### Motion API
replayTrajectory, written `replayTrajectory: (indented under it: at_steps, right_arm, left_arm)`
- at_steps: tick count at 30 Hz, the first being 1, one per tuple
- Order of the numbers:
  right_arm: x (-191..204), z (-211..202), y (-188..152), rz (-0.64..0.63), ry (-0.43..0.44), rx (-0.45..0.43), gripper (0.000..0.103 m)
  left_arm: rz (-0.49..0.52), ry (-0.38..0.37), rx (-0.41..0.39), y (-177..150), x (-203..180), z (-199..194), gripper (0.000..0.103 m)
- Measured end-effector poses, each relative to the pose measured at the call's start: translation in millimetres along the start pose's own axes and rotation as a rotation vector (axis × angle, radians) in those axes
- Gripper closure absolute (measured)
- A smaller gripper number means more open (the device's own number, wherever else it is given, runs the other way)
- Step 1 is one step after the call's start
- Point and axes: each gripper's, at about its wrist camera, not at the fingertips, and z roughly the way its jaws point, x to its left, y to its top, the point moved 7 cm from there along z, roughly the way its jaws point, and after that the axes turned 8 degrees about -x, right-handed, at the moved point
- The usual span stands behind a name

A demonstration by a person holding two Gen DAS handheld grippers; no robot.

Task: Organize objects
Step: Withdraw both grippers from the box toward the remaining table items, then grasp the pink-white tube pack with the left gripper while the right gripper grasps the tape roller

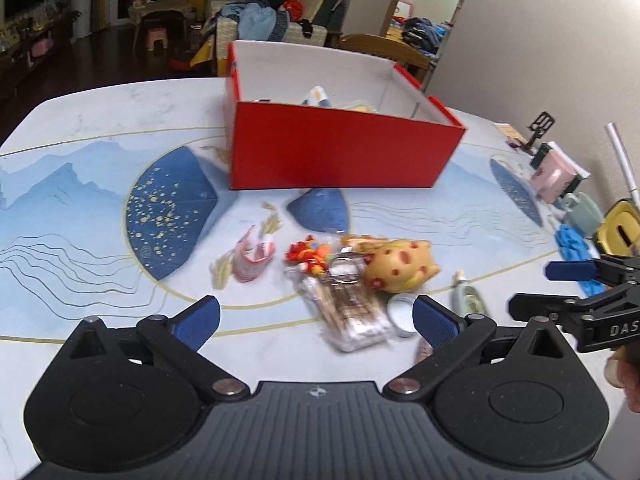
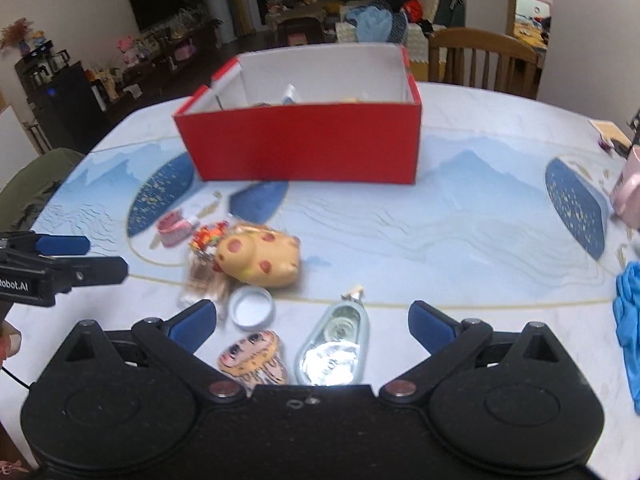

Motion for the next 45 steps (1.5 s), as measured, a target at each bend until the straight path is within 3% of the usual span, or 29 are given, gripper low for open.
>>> replayTrajectory:
  at_steps: [11, 24, 40, 45]
  right_arm:
    - [-23.9, 38.0, -25.9, 0.066, -0.065, 0.093, 0.003]
    - [-24.4, 55.5, -36.6, 0.091, -0.113, 0.159, 0.016]
    - [-13.1, 57.7, -39.8, 0.013, -0.119, 0.187, 0.027]
    - [-9.9, 56.7, -39.8, -0.003, -0.112, 0.190, 0.032]
  left_arm:
    - [-0.050, 0.085, 0.019, -7.0, 28.5, 32.7, 0.000]
    - [0.039, 0.200, 0.029, 0.1, 47.6, 73.7, 0.000]
    - [0.159, 0.232, 0.043, 6.3, 51.1, 98.4, 0.001]
    - [0.182, 0.210, 0.041, 5.8, 45.3, 100.9, 0.008]
